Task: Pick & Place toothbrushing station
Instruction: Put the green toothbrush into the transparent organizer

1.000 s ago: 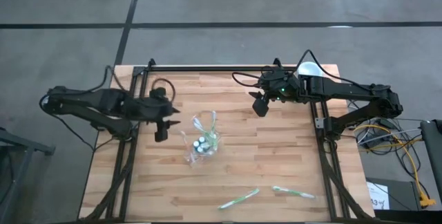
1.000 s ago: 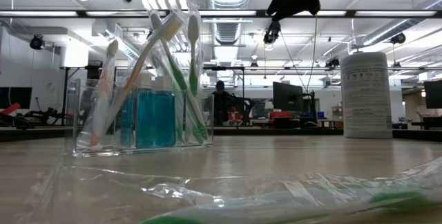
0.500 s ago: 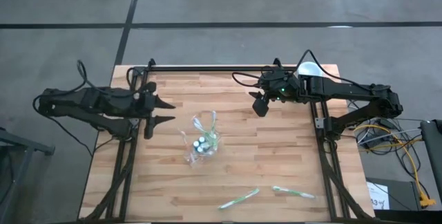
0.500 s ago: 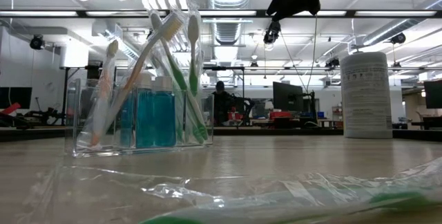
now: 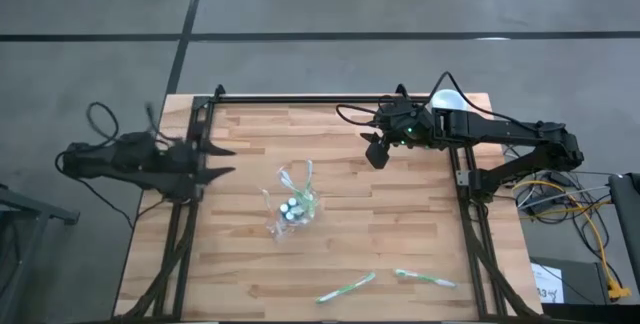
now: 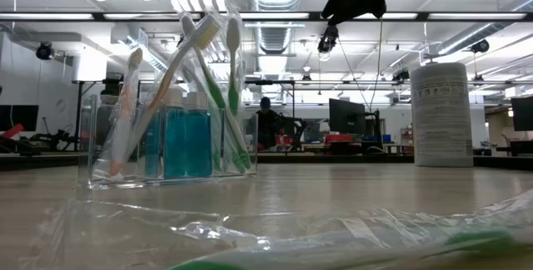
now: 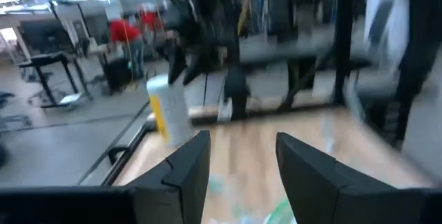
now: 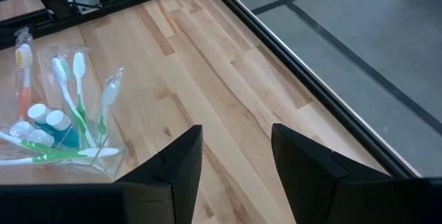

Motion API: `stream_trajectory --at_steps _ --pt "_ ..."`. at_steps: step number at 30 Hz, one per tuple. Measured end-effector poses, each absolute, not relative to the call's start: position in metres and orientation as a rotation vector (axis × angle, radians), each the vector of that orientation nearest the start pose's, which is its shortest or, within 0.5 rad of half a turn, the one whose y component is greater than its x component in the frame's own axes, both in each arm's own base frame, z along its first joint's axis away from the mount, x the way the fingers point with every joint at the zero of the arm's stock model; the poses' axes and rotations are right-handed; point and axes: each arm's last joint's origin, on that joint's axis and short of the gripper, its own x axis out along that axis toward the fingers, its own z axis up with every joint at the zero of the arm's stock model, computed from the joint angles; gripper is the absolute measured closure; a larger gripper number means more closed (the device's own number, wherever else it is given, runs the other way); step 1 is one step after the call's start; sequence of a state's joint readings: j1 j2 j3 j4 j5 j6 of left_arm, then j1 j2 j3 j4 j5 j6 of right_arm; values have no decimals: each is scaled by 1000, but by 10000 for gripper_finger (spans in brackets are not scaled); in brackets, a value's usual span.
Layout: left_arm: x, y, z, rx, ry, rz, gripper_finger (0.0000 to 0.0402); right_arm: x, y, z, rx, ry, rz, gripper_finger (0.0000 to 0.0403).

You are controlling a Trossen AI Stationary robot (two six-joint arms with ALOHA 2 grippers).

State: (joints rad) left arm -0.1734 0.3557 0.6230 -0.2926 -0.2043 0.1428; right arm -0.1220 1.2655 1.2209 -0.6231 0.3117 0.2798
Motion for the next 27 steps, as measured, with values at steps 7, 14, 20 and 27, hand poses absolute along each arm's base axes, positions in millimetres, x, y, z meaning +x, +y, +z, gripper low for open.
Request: stream_trajectory --at_steps 7,14,20,27 --pt "77 -8 292 -2 -11 21 232 260 -41 345 201 606 -508 234" --pt "67 -6 269 -32 -55 20 225 260 -41 345 201 606 -507 234" --pt "68 -6 238 5 -37 19 218 260 -41 345 201 606 -508 234" --pt "76 -8 217 51 26 16 218 260 -41 345 201 606 -509 234"
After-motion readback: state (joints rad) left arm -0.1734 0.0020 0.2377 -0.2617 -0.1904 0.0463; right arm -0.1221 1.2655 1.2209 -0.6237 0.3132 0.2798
